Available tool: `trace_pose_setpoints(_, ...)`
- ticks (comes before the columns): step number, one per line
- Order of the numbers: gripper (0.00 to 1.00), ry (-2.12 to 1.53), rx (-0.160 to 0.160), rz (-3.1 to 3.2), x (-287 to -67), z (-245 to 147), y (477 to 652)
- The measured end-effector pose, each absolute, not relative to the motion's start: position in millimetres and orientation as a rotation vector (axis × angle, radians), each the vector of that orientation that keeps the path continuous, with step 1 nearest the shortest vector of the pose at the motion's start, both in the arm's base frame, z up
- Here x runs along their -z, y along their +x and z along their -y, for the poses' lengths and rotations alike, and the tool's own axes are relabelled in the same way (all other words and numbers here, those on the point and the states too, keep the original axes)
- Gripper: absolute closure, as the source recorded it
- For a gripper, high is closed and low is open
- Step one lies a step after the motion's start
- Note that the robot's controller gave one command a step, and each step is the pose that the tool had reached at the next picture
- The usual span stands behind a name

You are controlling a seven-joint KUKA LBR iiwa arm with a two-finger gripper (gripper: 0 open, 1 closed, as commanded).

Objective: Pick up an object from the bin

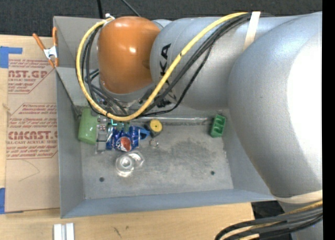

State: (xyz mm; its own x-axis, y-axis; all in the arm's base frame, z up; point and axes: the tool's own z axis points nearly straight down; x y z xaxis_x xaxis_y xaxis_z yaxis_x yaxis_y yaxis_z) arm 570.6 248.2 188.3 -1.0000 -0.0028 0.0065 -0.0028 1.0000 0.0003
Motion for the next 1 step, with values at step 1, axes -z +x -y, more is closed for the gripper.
trace_pose_setpoints(1, 0.0, 0.082, -0.001, 3.14, -96.4, -198.6, 584.0)
